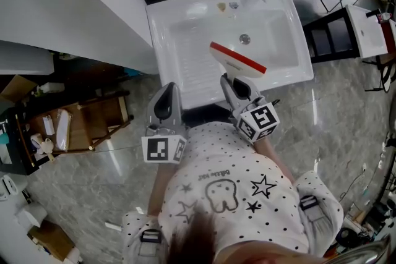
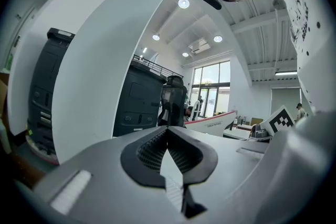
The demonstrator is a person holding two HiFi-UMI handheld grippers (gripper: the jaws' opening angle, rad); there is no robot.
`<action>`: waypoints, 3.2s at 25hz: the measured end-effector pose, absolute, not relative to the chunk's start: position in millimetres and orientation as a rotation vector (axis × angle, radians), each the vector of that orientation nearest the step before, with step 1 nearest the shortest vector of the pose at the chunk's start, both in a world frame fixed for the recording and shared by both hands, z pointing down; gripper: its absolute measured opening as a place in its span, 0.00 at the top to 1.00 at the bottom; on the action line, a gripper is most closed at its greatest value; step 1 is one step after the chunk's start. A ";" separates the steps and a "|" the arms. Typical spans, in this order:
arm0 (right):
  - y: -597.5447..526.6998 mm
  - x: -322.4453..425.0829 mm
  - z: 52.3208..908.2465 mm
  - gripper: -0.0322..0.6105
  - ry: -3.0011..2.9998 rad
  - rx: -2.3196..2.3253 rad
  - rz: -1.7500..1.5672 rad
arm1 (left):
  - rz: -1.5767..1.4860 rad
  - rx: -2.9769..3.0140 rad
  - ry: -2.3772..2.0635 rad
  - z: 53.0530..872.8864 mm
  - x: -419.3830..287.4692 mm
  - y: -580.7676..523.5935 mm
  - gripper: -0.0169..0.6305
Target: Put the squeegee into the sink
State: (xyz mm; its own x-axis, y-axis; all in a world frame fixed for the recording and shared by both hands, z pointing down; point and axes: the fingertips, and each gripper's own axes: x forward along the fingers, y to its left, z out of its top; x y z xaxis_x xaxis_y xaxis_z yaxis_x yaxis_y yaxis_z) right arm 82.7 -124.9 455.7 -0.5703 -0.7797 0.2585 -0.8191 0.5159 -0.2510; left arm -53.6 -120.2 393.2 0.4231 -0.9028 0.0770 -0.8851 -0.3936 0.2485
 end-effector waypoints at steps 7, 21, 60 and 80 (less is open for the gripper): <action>-129.9 86.5 456.2 0.91 -2.613 1.414 0.547 | 0.019 2.529 -1.618 391.1 -56.0 -125.3 0.99; -140.9 66.3 458.5 0.91 -2.620 1.372 0.564 | -0.038 2.471 -1.649 387.6 -80.6 -131.7 0.99; -211.9 -1.4 567.2 0.91 -2.486 1.176 1.016 | -0.066 2.367 -1.671 399.0 -104.0 -158.1 0.99; -210.2 -8.1 628.8 0.91 -2.260 1.119 1.218 | -0.057 2.351 -1.688 399.6 -104.8 -158.0 0.98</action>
State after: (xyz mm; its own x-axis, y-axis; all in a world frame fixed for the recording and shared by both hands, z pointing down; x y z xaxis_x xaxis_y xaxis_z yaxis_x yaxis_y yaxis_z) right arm -8.1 -210.2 628.8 -0.6324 -0.4810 0.6072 -0.7717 0.3225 -0.5482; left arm -104.8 -158.0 399.6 0.3294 -0.9376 0.1111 -0.9281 -0.2999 0.2207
